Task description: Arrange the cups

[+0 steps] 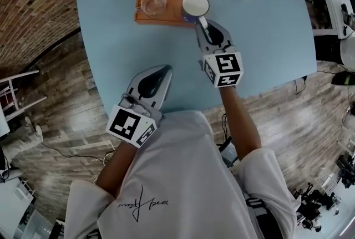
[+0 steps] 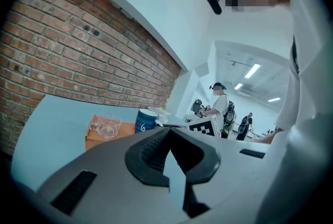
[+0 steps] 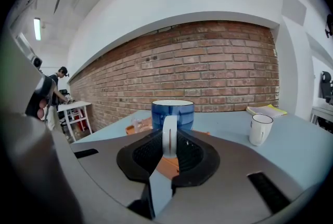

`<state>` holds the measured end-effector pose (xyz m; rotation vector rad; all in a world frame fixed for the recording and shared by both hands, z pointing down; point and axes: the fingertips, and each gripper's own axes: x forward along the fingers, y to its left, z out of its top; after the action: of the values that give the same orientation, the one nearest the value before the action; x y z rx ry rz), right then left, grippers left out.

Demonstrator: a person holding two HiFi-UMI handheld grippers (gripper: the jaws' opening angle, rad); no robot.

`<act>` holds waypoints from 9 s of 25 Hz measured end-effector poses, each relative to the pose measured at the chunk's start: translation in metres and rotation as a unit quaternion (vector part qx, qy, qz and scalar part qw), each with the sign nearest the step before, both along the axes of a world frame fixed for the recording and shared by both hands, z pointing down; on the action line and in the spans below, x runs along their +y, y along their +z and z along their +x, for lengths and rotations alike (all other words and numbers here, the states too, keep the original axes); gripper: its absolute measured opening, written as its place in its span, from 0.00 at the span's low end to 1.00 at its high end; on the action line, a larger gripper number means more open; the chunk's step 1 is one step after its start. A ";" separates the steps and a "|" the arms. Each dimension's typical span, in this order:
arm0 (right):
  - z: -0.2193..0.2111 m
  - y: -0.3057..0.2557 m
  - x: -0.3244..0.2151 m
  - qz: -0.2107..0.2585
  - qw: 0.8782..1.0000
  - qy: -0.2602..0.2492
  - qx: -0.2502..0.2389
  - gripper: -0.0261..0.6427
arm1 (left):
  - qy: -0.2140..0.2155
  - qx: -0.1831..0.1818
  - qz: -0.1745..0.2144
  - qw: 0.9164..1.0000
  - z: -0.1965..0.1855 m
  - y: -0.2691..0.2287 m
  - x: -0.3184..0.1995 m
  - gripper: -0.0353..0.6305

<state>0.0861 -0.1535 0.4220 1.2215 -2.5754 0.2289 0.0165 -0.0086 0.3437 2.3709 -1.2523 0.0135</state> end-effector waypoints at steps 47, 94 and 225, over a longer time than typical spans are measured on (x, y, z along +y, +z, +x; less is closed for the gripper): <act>-0.026 0.014 -0.001 0.037 0.972 0.233 0.004 0.13 | 0.052 0.009 -0.020 0.998 -0.063 0.011 0.030 0.06; -0.040 0.029 0.001 0.049 0.963 0.264 0.004 0.13 | 0.055 0.012 -0.053 0.997 -0.074 0.028 0.029 0.06; -0.107 -0.068 0.116 -0.073 0.993 -0.055 -0.075 0.07 | 0.135 -0.086 0.071 0.985 -0.124 0.074 -0.115 0.06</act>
<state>-0.0210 -0.0373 0.3540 1.0427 -2.6892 0.4938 -0.1076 -0.1239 0.4175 2.6958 -1.0256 0.2264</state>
